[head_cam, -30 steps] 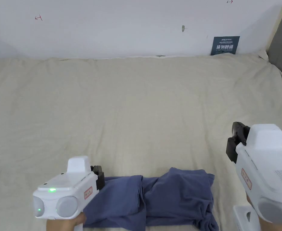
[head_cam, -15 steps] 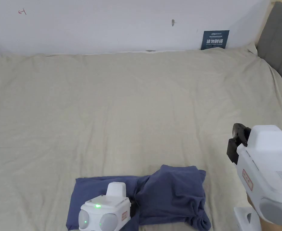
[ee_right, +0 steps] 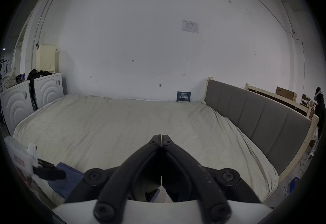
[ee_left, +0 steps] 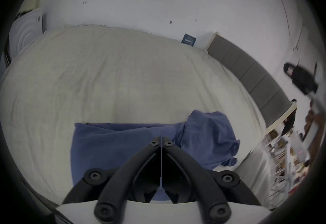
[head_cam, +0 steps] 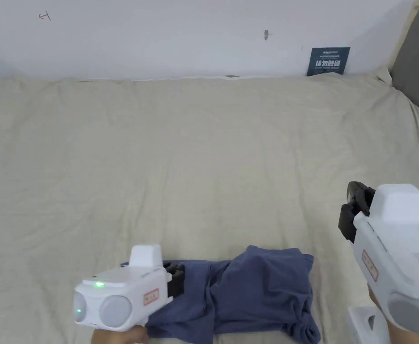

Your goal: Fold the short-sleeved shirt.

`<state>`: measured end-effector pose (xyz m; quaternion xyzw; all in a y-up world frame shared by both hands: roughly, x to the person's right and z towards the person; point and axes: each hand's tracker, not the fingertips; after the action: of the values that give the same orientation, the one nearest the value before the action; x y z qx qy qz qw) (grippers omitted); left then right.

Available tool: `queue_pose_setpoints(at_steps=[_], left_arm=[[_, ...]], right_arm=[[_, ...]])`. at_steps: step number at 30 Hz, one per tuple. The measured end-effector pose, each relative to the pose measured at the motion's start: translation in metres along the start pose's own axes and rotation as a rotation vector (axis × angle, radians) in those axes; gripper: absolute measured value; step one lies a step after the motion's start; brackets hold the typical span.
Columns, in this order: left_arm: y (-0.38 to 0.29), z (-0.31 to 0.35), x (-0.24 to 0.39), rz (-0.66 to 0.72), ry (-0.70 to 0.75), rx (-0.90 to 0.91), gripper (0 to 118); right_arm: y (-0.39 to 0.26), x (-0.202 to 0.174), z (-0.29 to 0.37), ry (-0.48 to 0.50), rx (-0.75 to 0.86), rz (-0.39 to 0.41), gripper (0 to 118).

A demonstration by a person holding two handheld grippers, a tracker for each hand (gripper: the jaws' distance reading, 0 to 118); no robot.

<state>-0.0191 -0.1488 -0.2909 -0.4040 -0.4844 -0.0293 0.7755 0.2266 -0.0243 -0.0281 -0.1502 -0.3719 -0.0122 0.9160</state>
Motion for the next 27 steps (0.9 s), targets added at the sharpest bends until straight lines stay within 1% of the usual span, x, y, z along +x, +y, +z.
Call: queue_pose_setpoints(at_steps=[1,4,5,6,8,10,11,12,16,18,22,23,24,25,26,27], left_arm=[[0.005,0.008,-0.011,0.036,-0.026,-0.005,3],[0.012,0.022,-0.05,0.169,-0.053,-0.009,4],[0.011,0.025,-0.063,0.206,-0.048,-0.016,6],[0.009,0.026,-0.075,0.245,-0.053,-0.019,14],[0.005,0.03,-0.099,0.319,-0.058,-0.035,54],[0.001,0.031,-0.12,0.356,-0.057,-0.058,105],[-0.001,0.029,-0.126,0.361,-0.052,-0.066,116],[-0.002,0.028,-0.134,0.371,-0.054,-0.087,118],[-0.008,0.018,-0.154,0.357,-0.058,-0.128,117],[-0.012,0.01,-0.163,0.331,-0.057,-0.158,113],[-0.021,-0.002,-0.172,0.331,-0.054,-0.186,75],[-0.023,-0.004,-0.173,0.339,-0.066,-0.194,69],[-0.025,-0.005,-0.172,0.34,-0.067,-0.19,61],[-0.026,-0.004,-0.172,0.337,-0.075,-0.183,41],[-0.026,-0.004,-0.172,0.338,-0.084,-0.179,31],[-0.027,-0.006,-0.173,0.347,-0.109,-0.186,29]], right_arm=[[0.001,-0.003,0.0,0.005,0.003,0.002,1],[0.002,-0.01,-0.001,0.016,0.011,0.006,1],[0.002,-0.012,-0.002,0.021,0.01,0.007,1],[0.003,-0.014,-0.003,0.024,0.008,0.008,1],[0.003,-0.018,-0.004,0.03,0.005,0.011,1],[0.002,-0.022,-0.006,0.035,0.001,0.015,1],[0.002,-0.024,-0.007,0.039,-0.002,0.017,1],[0.002,-0.026,-0.008,0.041,-0.005,0.019,1],[0.0,-0.031,-0.012,0.044,-0.018,0.027,1],[-0.002,-0.033,-0.014,0.045,-0.026,0.028,1],[-0.006,-0.034,-0.017,0.04,-0.032,0.034,1],[-0.007,-0.034,-0.019,0.038,-0.039,0.032,1],[-0.008,-0.033,-0.021,0.036,-0.044,0.029,1],[-0.009,-0.033,-0.022,0.033,-0.047,0.026,1],[-0.009,-0.032,-0.023,0.031,-0.05,0.024,1],[-0.01,-0.032,-0.024,0.029,-0.054,0.022,1]])
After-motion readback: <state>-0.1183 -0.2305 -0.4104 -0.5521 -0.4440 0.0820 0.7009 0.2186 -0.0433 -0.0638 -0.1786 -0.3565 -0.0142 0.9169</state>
